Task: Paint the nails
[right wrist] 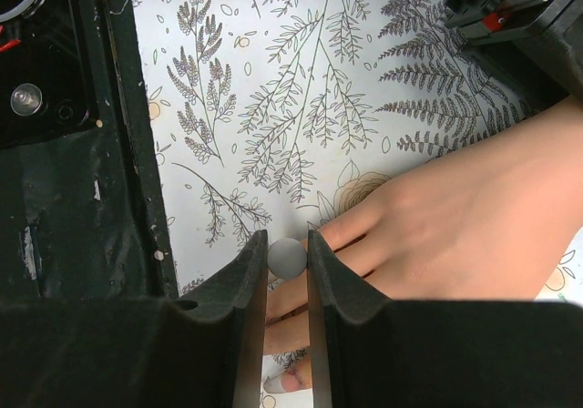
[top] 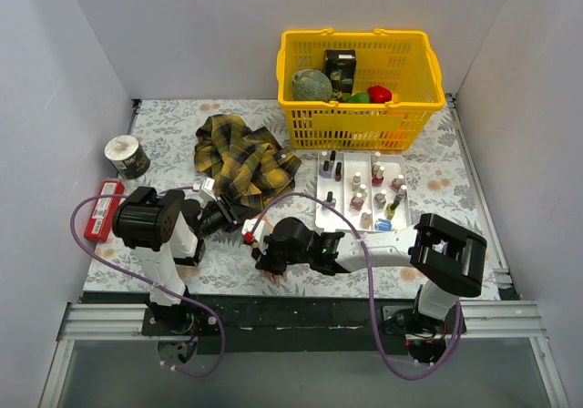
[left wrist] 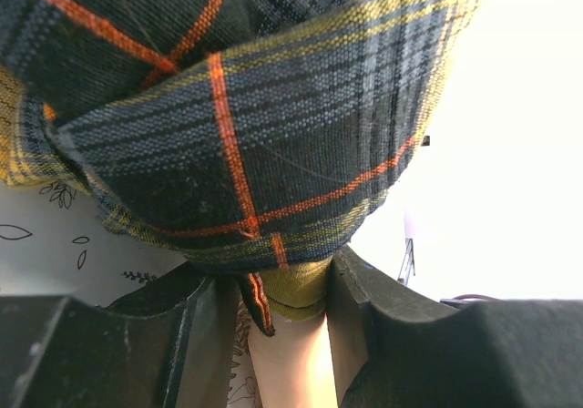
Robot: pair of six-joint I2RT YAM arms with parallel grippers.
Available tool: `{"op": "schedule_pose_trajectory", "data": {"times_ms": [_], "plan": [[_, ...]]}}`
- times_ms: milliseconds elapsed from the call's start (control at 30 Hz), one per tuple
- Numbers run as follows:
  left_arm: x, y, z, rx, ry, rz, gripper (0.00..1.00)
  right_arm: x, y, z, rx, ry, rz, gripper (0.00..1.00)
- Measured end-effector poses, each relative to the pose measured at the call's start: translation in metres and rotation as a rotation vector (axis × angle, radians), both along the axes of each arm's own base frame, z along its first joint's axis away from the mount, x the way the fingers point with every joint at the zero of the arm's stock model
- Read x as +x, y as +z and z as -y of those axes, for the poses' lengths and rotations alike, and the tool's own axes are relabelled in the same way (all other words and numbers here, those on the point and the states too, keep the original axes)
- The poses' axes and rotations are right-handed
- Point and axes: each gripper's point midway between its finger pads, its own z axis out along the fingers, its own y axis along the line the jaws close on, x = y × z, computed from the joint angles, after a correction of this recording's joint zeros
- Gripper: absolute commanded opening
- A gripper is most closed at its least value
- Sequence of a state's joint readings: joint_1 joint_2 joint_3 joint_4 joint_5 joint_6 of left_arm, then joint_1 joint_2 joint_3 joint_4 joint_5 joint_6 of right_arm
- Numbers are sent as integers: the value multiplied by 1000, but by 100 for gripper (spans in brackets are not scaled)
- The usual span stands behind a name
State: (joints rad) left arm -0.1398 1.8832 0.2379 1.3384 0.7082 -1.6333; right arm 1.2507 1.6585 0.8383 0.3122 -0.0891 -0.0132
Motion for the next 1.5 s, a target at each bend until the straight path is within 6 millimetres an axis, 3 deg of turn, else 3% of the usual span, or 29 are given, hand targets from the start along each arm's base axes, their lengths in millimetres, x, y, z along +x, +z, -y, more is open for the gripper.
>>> {"op": "schedule_pose_trajectory", "data": {"times_ms": [1500], "plan": [[0,1,0,4,0,8,17,-14,-7,6,-27,49,-8,1]]}}
